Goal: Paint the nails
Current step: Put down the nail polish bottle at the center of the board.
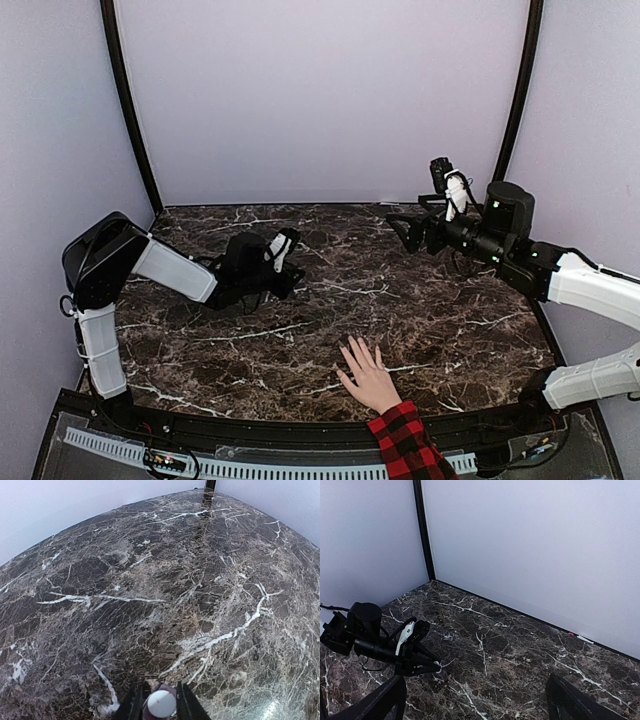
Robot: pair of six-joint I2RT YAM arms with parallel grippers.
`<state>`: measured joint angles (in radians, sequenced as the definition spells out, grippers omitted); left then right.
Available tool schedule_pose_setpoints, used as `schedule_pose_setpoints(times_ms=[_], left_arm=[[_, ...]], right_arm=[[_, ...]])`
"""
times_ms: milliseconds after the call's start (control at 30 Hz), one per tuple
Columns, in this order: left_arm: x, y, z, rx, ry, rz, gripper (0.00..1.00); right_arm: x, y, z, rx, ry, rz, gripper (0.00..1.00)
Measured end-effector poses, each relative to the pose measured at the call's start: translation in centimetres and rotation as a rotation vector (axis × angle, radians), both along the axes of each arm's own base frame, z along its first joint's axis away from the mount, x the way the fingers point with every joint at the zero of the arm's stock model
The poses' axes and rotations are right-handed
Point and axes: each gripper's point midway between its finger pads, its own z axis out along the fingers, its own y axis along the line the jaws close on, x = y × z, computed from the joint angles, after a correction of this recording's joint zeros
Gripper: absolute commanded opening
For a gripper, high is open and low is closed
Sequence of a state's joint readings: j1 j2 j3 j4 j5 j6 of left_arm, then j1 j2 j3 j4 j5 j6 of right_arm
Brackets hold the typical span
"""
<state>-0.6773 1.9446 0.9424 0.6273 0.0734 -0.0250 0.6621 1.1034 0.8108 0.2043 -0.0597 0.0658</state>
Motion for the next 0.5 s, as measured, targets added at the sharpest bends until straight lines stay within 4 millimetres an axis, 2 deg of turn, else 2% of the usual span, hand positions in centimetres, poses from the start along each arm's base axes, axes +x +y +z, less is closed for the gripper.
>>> schedule_pose_setpoints(times_ms=[267, 367, 433, 500], left_arm=[[0.01, 0.01, 0.0, 0.008, -0.007, -0.001, 0.52], [0.02, 0.03, 0.02, 0.012, -0.011, -0.002, 0.67], [-0.07, 0.11, 0.18, 0.014, -0.007, -0.001, 0.82], [-0.14, 0.17, 0.64, 0.016, -0.004, -0.001, 0.88]], right_arm=[[0.1, 0.09, -0.26, -0.004, 0.005, 0.0, 0.99], [0.1, 0.12, -0.3, -0.005, 0.006, 0.002, 0.99], [0.09, 0.15, -0.33, -0.005, 0.007, 0.004, 0.99], [0.1, 0.16, -0.37, -0.006, 0.008, 0.004, 0.99]])
